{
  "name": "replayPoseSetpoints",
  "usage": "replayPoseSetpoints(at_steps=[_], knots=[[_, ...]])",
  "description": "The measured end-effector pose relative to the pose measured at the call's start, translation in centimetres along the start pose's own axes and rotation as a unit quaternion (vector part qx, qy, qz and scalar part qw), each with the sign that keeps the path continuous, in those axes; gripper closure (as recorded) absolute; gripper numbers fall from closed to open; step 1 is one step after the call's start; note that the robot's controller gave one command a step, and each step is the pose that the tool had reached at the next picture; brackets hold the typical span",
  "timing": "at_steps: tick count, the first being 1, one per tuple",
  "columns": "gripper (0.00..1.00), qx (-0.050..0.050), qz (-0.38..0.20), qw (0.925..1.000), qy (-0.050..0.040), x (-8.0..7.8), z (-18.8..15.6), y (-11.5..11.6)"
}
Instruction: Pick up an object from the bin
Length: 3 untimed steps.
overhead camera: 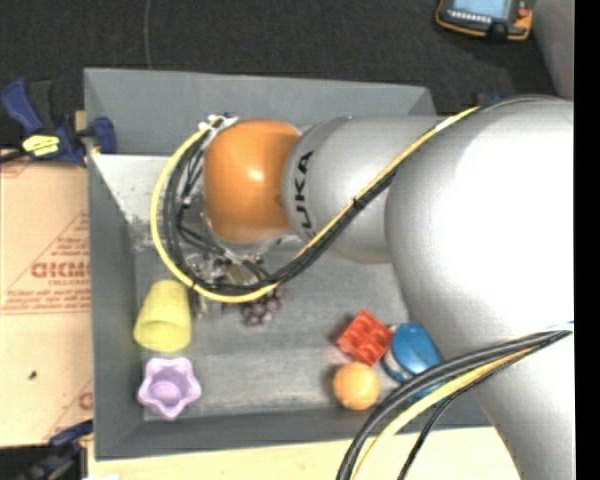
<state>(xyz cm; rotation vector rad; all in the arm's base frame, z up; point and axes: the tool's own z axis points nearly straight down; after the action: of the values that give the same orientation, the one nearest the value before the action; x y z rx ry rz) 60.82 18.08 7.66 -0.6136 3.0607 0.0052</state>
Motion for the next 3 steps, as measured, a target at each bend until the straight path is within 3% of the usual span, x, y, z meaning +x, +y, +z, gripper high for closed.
replayPoseSetpoints(at_steps=[1, 2, 3], knots=[[1.0, 0.0, 0.001, 1.0, 0.0001, 0.0, 0.0, 0.0], [1.0, 0.001, 0.006, 1.0, -0.0013, 0.9, -0.3, -3.6], [1.0, -0.002, 0.005, 1.0, 0.0004, 1.2, -0.4, -2.6]])
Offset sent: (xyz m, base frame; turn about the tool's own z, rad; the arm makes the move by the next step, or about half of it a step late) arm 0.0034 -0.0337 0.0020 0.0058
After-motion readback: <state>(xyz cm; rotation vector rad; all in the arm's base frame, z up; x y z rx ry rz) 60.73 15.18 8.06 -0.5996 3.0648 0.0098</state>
